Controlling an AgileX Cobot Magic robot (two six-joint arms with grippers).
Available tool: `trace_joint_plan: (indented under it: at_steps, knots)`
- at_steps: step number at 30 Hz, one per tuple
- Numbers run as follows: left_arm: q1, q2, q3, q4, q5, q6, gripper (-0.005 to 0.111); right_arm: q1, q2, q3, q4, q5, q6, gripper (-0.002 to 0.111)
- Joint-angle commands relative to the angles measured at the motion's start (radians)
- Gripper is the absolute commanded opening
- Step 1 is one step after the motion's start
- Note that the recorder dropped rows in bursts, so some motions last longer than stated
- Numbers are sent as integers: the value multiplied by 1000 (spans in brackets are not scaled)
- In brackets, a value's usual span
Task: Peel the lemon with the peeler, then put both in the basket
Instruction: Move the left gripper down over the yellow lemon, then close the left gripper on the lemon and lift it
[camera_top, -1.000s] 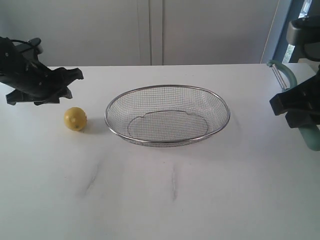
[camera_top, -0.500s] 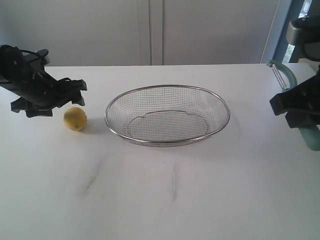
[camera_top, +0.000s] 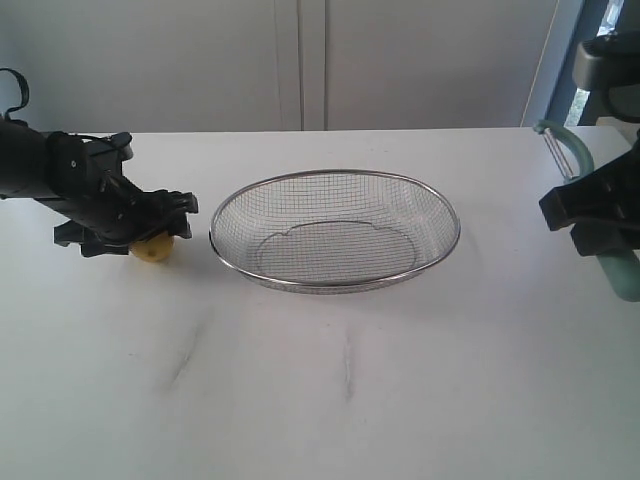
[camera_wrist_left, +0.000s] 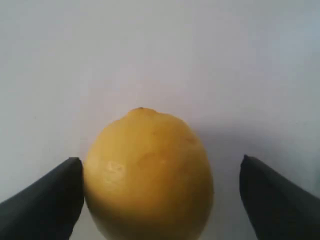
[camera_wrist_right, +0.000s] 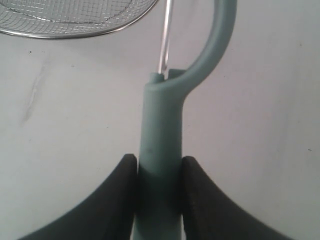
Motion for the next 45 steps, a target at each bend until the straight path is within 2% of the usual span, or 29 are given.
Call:
trace_joint_plan:
  at_steps: [1, 15, 18, 22, 24, 26, 27, 29, 33, 38, 41, 45]
  knots:
    - [-4, 1, -2, -5, -9, 22, 86, 0, -9, 1, 0, -12, -8, 5]
    - [-4, 3, -2, 54, -25, 55, 86, 0, -9, 1, 0, -12, -8, 5]
    - [-4, 3, -2, 54, -23, 57, 80, 0, -9, 1, 0, -12, -8, 5]
    - [-4, 15, -2, 54, -17, 57, 59, 0, -9, 1, 0, -12, -8, 5]
    - [-4, 33, -2, 54, 10, 57, 43, 0, -9, 1, 0, -12, -8, 5]
    - [-4, 31, -4, 56, 68, 119, 17, 0, -9, 1, 0, -12, -8, 5]
    - [-4, 20, -15, 56, 124, 198, 0, 0, -9, 1, 0, -12, -8, 5]
    - [-4, -24, -22, 64, 196, 223, 0, 0, -9, 1, 0, -10, -8, 5]
    - [-4, -157, -20, 104, 248, 253, 0, 0, -9, 1, 0, -10, -8, 5]
    - [-9, -362, 24, 90, 361, 401, 0, 0, -9, 1, 0, -10, -8, 5]
    - [-40, -533, 161, 90, 293, 443, 0, 0, -9, 1, 0, -10, -8, 5]
    - [-79, -704, 275, 83, 206, 471, 0, 0, -9, 1, 0, -10, -8, 5]
